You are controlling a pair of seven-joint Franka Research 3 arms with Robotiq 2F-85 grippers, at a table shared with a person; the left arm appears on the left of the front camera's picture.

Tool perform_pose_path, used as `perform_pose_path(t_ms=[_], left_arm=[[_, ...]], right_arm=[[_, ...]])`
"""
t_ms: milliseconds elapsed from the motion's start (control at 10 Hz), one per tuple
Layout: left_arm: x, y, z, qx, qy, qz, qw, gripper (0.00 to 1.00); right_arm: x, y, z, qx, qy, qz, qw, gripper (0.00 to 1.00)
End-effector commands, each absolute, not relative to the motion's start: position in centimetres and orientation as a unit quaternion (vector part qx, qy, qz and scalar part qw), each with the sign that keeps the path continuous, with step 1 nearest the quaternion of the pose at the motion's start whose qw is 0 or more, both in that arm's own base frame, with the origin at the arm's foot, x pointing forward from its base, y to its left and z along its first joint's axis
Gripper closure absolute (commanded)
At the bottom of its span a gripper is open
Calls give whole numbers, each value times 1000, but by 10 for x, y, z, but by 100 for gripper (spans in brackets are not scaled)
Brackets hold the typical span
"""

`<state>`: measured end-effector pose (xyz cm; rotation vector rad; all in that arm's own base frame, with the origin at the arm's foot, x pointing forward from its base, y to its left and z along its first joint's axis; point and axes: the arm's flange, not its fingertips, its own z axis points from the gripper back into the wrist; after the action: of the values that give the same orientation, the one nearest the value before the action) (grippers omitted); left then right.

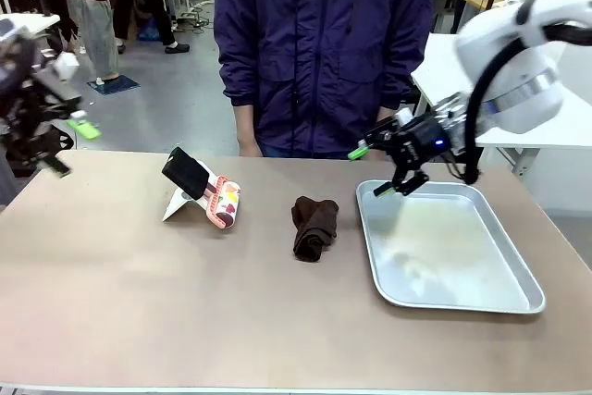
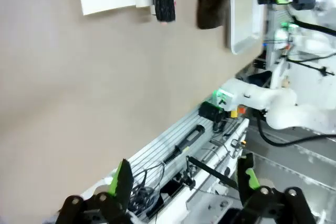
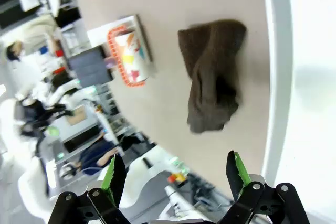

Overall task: Clean the surface of the table.
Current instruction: Return the Lint Roller and towel to their original positions.

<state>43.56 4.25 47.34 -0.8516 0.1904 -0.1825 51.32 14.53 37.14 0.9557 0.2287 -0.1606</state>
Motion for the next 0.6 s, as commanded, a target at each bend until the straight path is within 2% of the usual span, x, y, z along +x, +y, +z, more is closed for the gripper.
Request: perform_pose_path(t_ms=[0,200,400,500], left_arm=[[411,74,446,-494,45,-78,865,0],[401,111,419,-588,-3,-76,805,0],[401,135,410,-647,-51,-66,758,0],[405,139,408,-654,-58,-66,751,0]], right_arm=[[487,98,379,554,128,-94,817,0],[458,48,385,637,146,-100,751,0],[428,8,378,678,141,-109,714,0],[412,-9,371,685,137,-115,706,0]])
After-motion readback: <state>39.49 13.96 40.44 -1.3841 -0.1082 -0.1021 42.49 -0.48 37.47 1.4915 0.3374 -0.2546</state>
